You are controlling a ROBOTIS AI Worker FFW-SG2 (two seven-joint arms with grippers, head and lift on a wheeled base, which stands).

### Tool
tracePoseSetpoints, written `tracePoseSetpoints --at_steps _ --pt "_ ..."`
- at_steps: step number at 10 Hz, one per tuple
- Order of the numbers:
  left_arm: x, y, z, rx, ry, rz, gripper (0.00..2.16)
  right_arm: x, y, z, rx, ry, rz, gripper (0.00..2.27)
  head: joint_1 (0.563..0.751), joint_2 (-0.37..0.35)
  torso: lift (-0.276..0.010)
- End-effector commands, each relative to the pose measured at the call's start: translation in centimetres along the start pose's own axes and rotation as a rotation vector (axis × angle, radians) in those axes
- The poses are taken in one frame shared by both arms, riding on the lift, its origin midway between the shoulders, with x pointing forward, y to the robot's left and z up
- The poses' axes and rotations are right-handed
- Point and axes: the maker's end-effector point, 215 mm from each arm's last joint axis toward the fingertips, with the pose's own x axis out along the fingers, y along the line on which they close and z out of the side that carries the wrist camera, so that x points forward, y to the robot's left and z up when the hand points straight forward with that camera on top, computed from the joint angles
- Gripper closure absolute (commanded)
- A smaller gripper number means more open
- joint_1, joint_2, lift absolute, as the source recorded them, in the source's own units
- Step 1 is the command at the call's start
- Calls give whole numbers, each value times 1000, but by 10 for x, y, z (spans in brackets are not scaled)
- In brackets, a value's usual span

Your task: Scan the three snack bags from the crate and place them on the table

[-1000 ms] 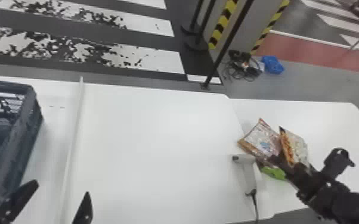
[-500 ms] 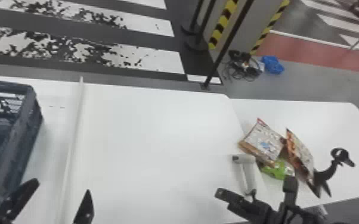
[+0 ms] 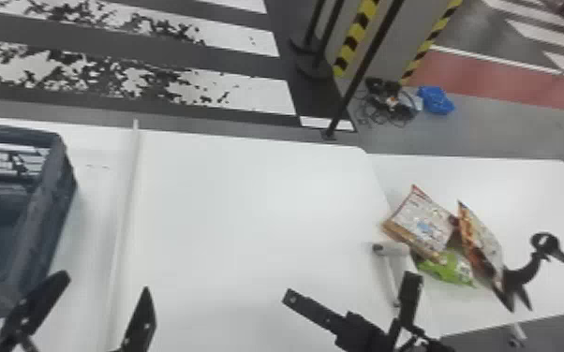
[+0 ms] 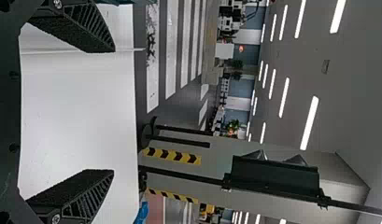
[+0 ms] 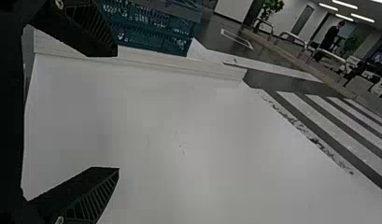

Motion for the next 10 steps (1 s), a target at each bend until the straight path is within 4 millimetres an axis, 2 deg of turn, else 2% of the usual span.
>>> tracePoseSetpoints --at_steps 1,2,4,6,7,10 --pt "2 0 3 -2 1 4 70 11 35 19 -219 -67 10 56 695 -261 -37" --pt "3 2 4 -3 -2 8 70 12 59 40 -374 -173 24 56 695 -245 -37" --pt "2 5 11 -13 -13 21 93 -7 85 82 -618 -447 2 60 695 -204 -37" --pt "6 18 -6 -52 81 55 130 -38 77 103 -742 -638 -104 60 695 -227 -37" --pt "6 25 -15 -54 117 81 144 -49 66 102 -758 -675 -164 60 695 -239 -37" --pt "-7 45 -8 -34 118 113 151 -78 40 102 -766 -711 -277 60 695 -283 -37"
